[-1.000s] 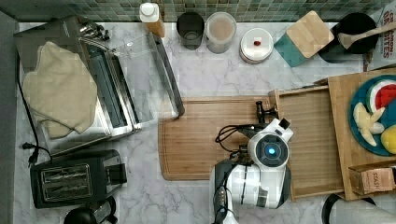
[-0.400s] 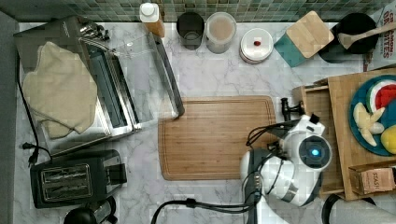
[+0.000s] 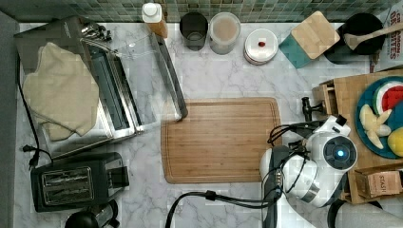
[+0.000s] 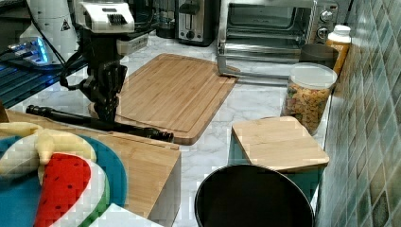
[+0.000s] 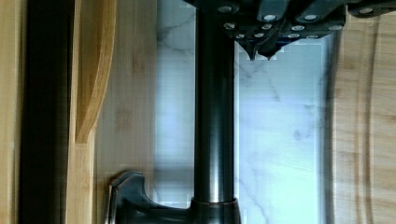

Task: Close the drawer.

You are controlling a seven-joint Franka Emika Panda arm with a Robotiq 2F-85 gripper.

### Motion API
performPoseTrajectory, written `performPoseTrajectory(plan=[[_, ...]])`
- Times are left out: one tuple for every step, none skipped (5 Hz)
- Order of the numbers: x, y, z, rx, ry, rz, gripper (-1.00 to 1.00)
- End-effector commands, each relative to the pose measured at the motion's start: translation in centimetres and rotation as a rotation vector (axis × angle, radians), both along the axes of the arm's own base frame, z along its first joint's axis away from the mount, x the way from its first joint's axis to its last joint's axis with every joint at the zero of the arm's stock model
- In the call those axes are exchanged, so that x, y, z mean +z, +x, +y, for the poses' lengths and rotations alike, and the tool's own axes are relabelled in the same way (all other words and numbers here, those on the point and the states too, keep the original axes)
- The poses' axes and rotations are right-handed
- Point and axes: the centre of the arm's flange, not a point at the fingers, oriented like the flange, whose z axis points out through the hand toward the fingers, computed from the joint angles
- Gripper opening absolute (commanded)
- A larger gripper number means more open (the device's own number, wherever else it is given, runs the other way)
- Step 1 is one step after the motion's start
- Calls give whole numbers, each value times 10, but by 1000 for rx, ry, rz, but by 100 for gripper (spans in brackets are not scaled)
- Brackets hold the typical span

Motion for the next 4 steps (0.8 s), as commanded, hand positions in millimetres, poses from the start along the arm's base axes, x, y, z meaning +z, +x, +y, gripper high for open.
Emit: performPoseTrajectory(plan=[[122, 31, -151, -109, -274, -205, -100], [141, 35, -167, -119, -333, -223, -100], [141, 35, -167, -118, -334, -223, -100], [141, 35, -167, -119, -333, -223, -100]])
